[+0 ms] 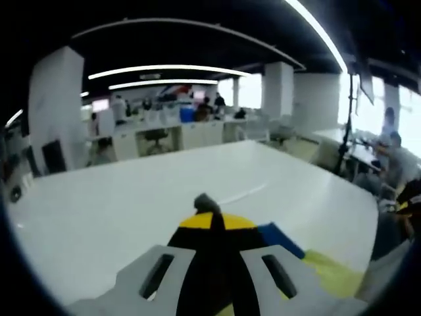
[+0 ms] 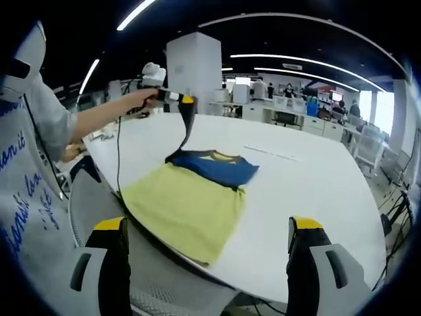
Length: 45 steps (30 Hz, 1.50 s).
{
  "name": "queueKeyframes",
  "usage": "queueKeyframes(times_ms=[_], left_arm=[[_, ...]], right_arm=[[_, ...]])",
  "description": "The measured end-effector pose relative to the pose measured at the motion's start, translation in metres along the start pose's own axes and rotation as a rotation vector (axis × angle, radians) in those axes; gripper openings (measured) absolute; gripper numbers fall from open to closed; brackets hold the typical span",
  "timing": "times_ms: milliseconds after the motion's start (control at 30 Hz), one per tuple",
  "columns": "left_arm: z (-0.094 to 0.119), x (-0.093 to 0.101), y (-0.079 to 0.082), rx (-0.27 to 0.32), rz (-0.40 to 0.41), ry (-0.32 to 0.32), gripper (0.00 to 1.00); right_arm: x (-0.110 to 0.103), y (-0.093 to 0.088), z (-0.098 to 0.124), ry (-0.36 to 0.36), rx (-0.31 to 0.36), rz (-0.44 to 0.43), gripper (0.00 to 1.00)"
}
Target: Fold the garment on the visible template until the final outline fits inside the template.
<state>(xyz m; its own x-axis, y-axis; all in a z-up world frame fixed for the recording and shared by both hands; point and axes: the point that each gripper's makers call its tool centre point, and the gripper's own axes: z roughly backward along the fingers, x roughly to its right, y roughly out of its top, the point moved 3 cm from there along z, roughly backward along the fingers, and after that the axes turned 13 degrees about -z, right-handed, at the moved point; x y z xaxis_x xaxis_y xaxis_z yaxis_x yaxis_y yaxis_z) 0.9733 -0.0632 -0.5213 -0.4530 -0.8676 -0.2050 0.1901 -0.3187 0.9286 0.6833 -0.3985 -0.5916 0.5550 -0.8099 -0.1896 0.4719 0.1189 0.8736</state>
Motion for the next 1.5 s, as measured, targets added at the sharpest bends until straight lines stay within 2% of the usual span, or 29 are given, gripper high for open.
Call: queueKeyframes(times_ms=[200, 467, 700, 1000, 1133, 1500], left_arm=[[-0.006, 0.01, 0.011, 0.019, -0.019, -0.021, 0.0], [-0.018, 0.026, 0.012, 0.013, -0.02, -0.054, 0.0], [-0.03, 0.041, 0.02, 0.017, -0.038, -0.087, 0.0], [-0.045, 0.063, 0.012, -0.011, -0.051, -0.13, 0.0], [-0.052, 0.071, 0.006, -0.04, -0.092, -0.137, 0.0], [-0.068, 0.099, -0.011, -0.077, -0.076, -0.192, 0.0]], right_arm=[[0.002, -0.001, 0.002, -0.002, 0.001, -0.002, 1.0], [0.003, -0.002, 0.003, -0.005, -0.003, -0.001, 1.0], [0.0, -0.006, 0.003, 0.001, -0.012, -0.002, 1.0], [0.001, -0.007, 0.004, 0.001, -0.016, -0.001, 1.0], [0.002, -0.009, 0.004, -0.002, -0.024, -0.001, 1.0], [0.002, -0.015, 0.005, 0.003, -0.039, -0.009, 1.0]])
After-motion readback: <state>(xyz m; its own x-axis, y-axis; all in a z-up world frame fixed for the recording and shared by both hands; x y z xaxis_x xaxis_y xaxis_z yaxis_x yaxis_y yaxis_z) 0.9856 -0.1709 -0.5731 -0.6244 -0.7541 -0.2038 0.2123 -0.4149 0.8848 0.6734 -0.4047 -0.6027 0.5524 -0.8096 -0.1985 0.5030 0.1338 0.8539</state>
